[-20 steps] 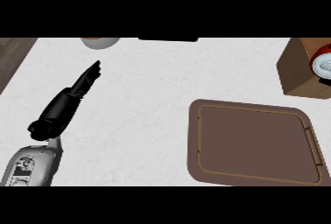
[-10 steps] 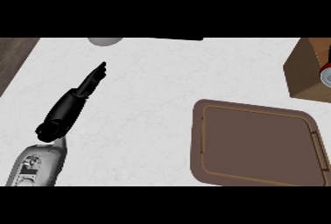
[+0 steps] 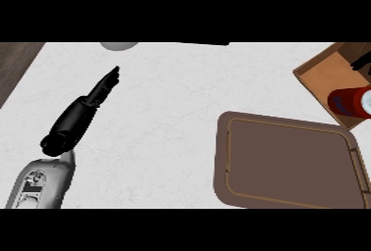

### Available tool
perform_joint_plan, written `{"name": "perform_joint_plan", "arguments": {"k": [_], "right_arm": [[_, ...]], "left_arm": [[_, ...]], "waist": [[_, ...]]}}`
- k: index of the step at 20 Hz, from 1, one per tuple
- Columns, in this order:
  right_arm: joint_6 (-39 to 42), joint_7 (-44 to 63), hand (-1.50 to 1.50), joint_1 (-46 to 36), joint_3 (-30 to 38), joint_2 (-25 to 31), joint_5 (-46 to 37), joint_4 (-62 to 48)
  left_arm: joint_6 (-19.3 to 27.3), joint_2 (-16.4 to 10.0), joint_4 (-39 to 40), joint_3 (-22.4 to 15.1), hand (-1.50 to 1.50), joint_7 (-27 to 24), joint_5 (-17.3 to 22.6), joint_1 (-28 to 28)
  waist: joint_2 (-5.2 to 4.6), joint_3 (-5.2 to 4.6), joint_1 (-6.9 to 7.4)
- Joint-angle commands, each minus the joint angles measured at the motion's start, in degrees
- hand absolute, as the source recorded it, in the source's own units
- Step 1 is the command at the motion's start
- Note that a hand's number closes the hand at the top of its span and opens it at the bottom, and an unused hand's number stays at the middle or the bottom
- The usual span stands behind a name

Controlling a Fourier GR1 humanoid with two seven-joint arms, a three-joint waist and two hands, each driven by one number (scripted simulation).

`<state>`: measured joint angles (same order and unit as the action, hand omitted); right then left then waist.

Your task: Pick the can from the tray and place it in the cardboard box

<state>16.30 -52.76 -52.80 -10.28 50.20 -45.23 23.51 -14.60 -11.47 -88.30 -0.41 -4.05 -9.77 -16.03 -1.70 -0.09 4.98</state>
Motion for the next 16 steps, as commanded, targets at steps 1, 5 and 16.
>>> {"name": "perform_joint_plan", "arguments": {"k": [1, 5, 16], "right_arm": [[6.2, -11.8, -1.5, -0.9, 3.5, -1.4, 5.3, -3.9], [16.6, -7.2, -1.5, -3.5, 13.2, -6.4, 18.4, -8.6], [28.2, 11.3, -1.5, -8.5, 26.6, -1.3, 33.6, -19.7]], "left_arm": [[-0.1, -0.9, 0.9, 1.7, 0.0, -0.1, 0.7, -1.2], [-0.3, -0.4, 0.4, 0.6, 0.0, -0.2, 0.3, 0.9], [0.2, 0.6, -0.1, -0.1, 0.0, -0.2, 0.1, 0.2]], "waist": [[-0.25, 0.47, -0.71], [0.16, 0.57, -0.28], [-0.85, 0.7, -0.02]]}}
